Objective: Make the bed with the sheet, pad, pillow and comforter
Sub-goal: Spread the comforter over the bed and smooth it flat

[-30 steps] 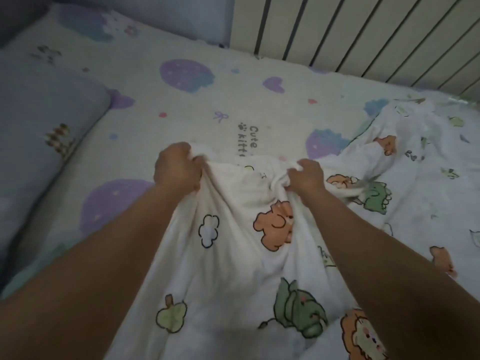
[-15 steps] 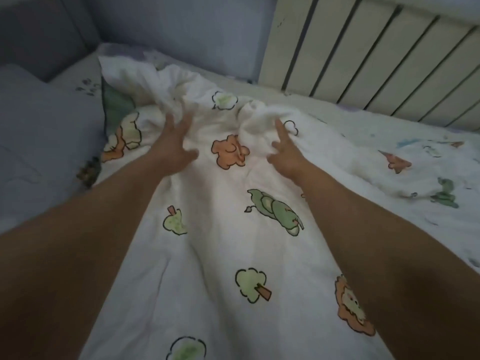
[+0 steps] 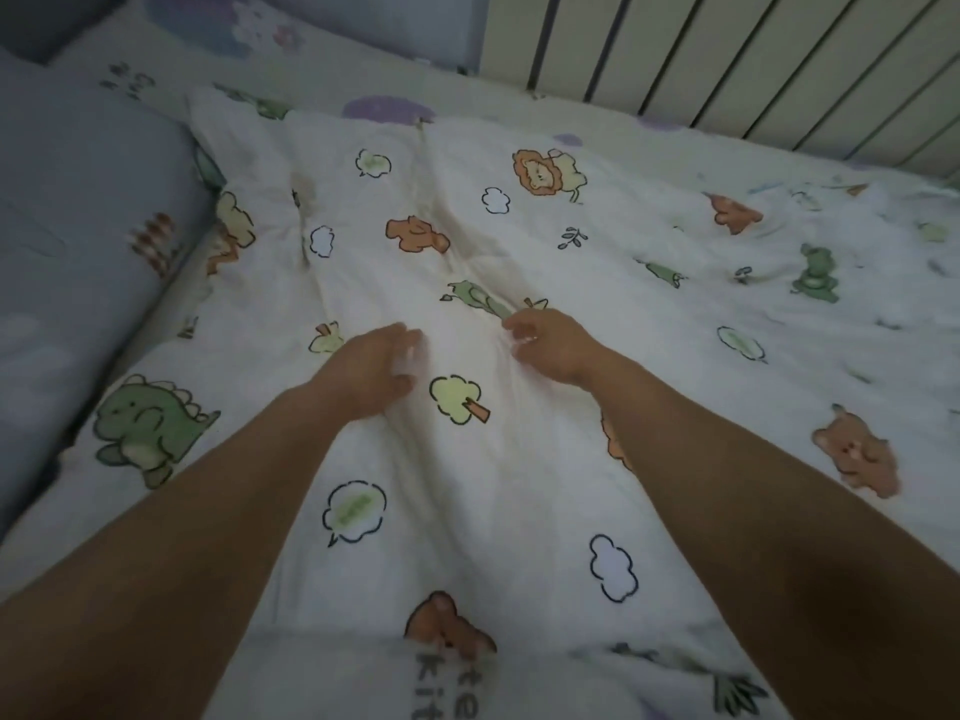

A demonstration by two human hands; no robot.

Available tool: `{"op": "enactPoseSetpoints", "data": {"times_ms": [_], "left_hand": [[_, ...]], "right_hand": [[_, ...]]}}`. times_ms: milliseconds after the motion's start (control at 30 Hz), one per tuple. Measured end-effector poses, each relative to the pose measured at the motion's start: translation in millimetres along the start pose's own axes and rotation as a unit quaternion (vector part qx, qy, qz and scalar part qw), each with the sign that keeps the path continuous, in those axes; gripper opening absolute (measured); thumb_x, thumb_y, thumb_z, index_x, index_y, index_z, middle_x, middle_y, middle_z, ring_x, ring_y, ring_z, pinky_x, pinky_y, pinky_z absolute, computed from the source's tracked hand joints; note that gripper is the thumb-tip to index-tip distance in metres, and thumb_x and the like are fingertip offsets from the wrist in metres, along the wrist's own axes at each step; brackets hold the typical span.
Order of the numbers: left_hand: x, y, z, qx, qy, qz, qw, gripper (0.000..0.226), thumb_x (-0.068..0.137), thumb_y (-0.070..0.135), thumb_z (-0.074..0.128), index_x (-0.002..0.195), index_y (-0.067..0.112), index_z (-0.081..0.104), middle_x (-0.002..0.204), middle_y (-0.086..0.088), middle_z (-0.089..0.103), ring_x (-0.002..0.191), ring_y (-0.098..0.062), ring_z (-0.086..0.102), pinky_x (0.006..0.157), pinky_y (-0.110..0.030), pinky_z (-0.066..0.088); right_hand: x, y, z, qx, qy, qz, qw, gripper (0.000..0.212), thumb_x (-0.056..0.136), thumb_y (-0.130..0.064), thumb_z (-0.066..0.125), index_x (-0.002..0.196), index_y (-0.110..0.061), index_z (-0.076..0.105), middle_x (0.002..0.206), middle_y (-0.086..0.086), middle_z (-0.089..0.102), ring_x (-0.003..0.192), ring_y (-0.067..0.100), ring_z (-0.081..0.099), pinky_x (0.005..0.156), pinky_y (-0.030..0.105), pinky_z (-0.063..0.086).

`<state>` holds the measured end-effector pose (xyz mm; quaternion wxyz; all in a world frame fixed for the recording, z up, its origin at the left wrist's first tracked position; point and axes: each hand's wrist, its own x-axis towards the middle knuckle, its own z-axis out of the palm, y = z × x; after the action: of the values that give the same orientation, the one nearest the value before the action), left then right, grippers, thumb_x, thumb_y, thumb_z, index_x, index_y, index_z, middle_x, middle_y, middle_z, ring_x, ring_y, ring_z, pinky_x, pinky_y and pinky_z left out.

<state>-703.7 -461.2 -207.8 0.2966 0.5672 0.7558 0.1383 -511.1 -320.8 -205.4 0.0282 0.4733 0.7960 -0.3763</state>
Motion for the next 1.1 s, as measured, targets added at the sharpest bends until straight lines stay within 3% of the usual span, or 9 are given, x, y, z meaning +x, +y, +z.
{"op": "enactPoseSetpoints", "data": {"times_ms": [100, 233, 367, 467, 533, 633, 733, 900, 1100], "left_hand": [[-35.3, 6.2, 26.4, -0.001, -0.006, 0.015, 1.0, 0.064, 0.086, 0.016, 0.065, 0.144, 0.017, 0.038, 0.152, -0.003, 0.033, 0.139, -0.019, 0.031, 0.112, -0.026, 0.022], [-96.0, 6.2, 70.9, 0.034, -0.005, 0.035, 0.999, 0.038, 0.079, 0.017, 0.07, 0.115, 0.019, 0.06, 0.109, 0.001, 0.055, 0.106, -0.019, 0.054, 0.084, -0.025, 0.041], [-138.8, 0.2, 108.2, 0.11, -0.15, -0.036, 0.982, 0.015, 0.076, 0.023, 0.069, 0.081, 0.024, 0.054, 0.082, 0.008, 0.052, 0.083, -0.015, 0.055, 0.063, -0.022, 0.04], [-159.9, -3.7, 142.1, 0.133, -0.23, -0.091, 0.96, 0.018, 0.08, 0.027, 0.068, 0.094, 0.021, 0.059, 0.108, -0.002, 0.059, 0.097, -0.019, 0.058, 0.078, -0.027, 0.046], [-163.7, -11.2, 158.5, 0.13, -0.211, -0.094, 0.964, 0.054, 0.08, 0.029, 0.069, 0.129, 0.017, 0.047, 0.136, -0.005, 0.046, 0.12, -0.024, 0.049, 0.094, -0.031, 0.042], [-160.8, -13.4, 163.1, 0.161, -0.125, -0.094, 0.974, 0.098, 0.077, 0.032, 0.072, 0.15, 0.025, 0.008, 0.157, -0.004, 0.005, 0.143, -0.032, 0.016, 0.111, -0.051, 0.029], [-152.6, -1.8, 146.1, 0.226, -0.055, -0.108, 0.967, 0.111, 0.08, 0.032, 0.069, 0.145, 0.04, -0.019, 0.155, 0.004, -0.021, 0.144, -0.033, -0.009, 0.106, -0.07, 0.014], [-125.0, 5.4, 110.7, 0.297, 0.061, -0.029, 0.952, 0.121, 0.073, 0.02, 0.073, 0.14, 0.05, -0.023, 0.151, 0.008, -0.019, 0.144, -0.032, -0.007, 0.103, -0.073, 0.005], [-56.5, 28.2, 61.3, 0.316, 0.093, 0.034, 0.944, 0.12, 0.073, 0.005, 0.067, 0.141, 0.051, -0.02, 0.154, 0.011, -0.014, 0.145, -0.029, -0.007, 0.105, -0.071, 0.005]], "right_hand": [[-51.1, 5.0, 10.6, 0.026, 0.002, -0.031, 0.999, 0.031, 0.088, -0.01, 0.06, 0.118, -0.017, 0.063, 0.117, 0.002, 0.061, 0.104, 0.015, 0.058, 0.084, 0.023, 0.043], [-126.7, 13.3, 32.2, -0.035, -0.06, -0.076, 0.995, 0.01, 0.083, -0.017, 0.067, 0.093, -0.016, 0.069, 0.088, -0.006, 0.063, 0.074, 0.002, 0.056, 0.06, 0.01, 0.039], [-169.4, 37.0, 64.8, -0.131, -0.166, -0.032, 0.977, 0.025, 0.078, -0.029, 0.073, 0.099, -0.018, 0.066, 0.09, -0.007, 0.056, 0.089, 0.014, 0.057, 0.071, 0.023, 0.046], [-186.9, 68.5, 93.1, -0.179, -0.185, 0.013, 0.966, 0.062, 0.077, -0.033, 0.075, 0.132, -0.023, 0.049, 0.124, -0.002, 0.053, 0.118, 0.02, 0.05, 0.095, 0.032, 0.043], [-191.6, 84.1, 104.1, -0.165, -0.183, 0.013, 0.969, 0.096, 0.075, -0.03, 0.078, 0.151, -0.02, 0.02, 0.151, 0.003, 0.035, 0.136, 0.022, 0.036, 0.109, 0.035, 0.035], [-195.8, 101.8, 116.0, -0.236, -0.186, -0.002, 0.954, 0.132, 0.067, -0.04, 0.083, 0.15, -0.026, -0.018, 0.161, 0.0, -0.004, 0.148, 0.02, 0.003, 0.117, 0.055, 0.013], [-197.8, 115.5, 126.3, -0.356, -0.138, -0.014, 0.924, 0.141, 0.062, -0.047, 0.083, 0.143, -0.031, -0.031, 0.159, -0.002, -0.019, 0.147, 0.022, -0.013, 0.109, 0.067, 0.0], [-181.9, 115.8, 106.3, -0.282, 0.045, -0.044, 0.957, 0.071, 0.085, -0.01, 0.057, 0.145, -0.022, 0.024, 0.134, 0.008, 0.045, 0.122, 0.029, 0.047, 0.085, 0.037, 0.041], [-133.7, 111.6, 44.6, -0.235, 0.193, 0.009, 0.953, 0.031, 0.09, -0.01, 0.047, 0.121, -0.011, 0.051, 0.114, 0.013, 0.058, 0.105, 0.033, 0.054, 0.074, 0.036, 0.041]]}}
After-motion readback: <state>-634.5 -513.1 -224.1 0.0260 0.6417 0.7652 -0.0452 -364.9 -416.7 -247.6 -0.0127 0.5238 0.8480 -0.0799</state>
